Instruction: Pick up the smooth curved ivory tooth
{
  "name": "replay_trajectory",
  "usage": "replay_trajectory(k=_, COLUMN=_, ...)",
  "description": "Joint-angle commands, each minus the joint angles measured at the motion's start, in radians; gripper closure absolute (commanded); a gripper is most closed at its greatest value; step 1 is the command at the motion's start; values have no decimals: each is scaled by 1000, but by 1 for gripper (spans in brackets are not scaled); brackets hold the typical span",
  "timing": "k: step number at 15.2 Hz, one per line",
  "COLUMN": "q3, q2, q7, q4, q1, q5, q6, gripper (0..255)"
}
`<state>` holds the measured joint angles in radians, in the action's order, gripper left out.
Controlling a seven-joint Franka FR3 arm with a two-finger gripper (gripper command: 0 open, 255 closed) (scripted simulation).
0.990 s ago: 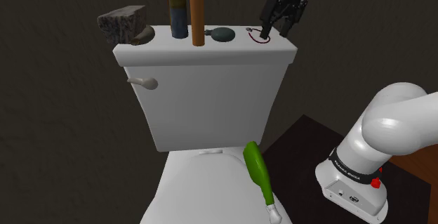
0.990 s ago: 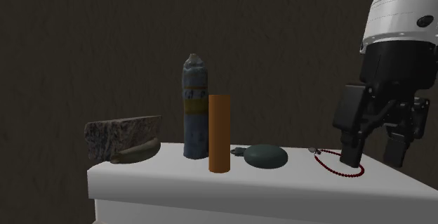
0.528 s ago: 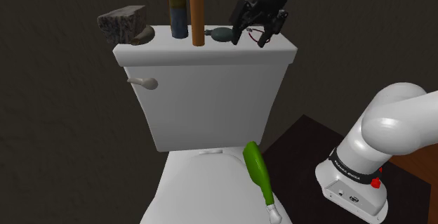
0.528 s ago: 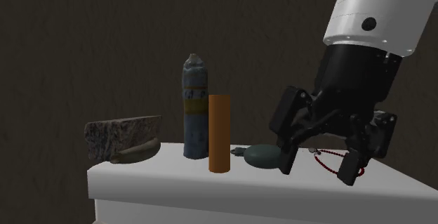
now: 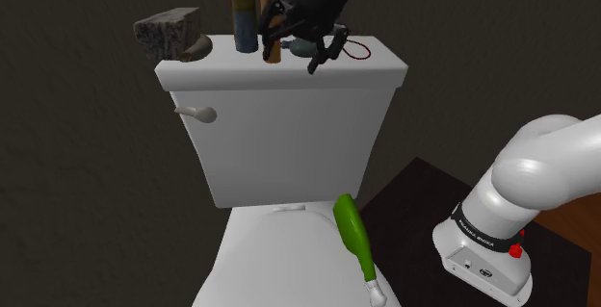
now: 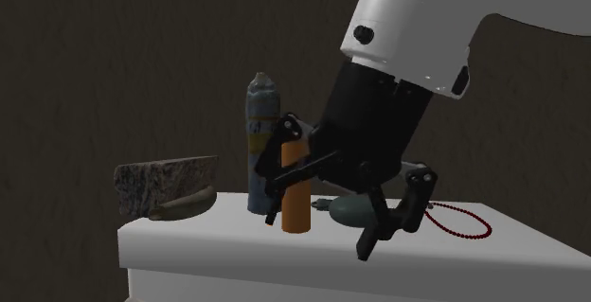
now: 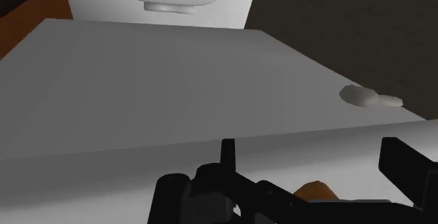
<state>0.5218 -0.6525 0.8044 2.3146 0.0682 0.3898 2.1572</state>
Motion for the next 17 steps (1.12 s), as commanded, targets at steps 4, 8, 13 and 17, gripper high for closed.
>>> replay_trajectory(k=4, q3=171, q2=109, q7=238, q4=-107, q1=103, q5=-26, q6=126, gripper=0)
replay_trajectory(k=8, q3=336, q2=212, q7=445, q4=-224, q1=238, q5=-109, q6=203, gripper=0)
replay_trajectory(k=13, q3=637, q2=359, q7=752, q4=-407, q1=510, q5=-312, q6=256, gripper=0)
replay_trajectory(k=17, q3=756, q2=395, q7=837, q4=-432, q1=616, q5=-379, q6=284, gripper=0)
